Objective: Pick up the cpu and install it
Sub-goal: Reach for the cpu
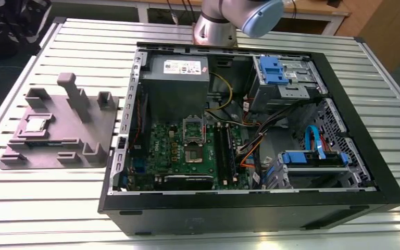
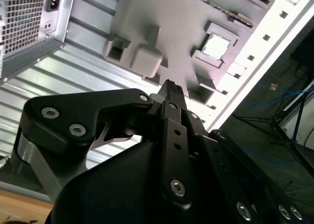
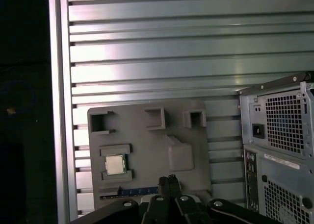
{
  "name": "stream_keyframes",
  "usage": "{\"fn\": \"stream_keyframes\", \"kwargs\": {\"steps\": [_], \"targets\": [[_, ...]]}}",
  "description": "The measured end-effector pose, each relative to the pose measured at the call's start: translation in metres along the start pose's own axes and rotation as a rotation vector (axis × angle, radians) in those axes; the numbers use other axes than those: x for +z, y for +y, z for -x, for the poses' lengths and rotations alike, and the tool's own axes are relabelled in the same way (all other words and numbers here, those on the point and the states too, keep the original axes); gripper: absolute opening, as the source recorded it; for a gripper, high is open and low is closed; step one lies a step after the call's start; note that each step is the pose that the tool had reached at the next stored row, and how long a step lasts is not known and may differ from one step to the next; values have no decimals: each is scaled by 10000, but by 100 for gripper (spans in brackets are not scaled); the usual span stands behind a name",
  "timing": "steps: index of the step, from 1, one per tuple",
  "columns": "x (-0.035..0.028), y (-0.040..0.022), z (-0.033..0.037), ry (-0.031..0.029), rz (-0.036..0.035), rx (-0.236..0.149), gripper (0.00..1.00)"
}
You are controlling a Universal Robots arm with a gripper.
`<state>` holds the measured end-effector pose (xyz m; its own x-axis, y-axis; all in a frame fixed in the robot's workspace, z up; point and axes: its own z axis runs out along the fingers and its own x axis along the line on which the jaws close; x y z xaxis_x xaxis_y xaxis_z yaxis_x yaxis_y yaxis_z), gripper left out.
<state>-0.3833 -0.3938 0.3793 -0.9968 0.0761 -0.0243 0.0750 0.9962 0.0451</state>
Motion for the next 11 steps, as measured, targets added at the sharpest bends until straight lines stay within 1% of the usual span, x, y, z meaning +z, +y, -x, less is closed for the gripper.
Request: {"fn": "stream_keyframes", "kwargs": {"steps": [11], "targets": [[6,-38,-497,-1,1,2,11]]}}
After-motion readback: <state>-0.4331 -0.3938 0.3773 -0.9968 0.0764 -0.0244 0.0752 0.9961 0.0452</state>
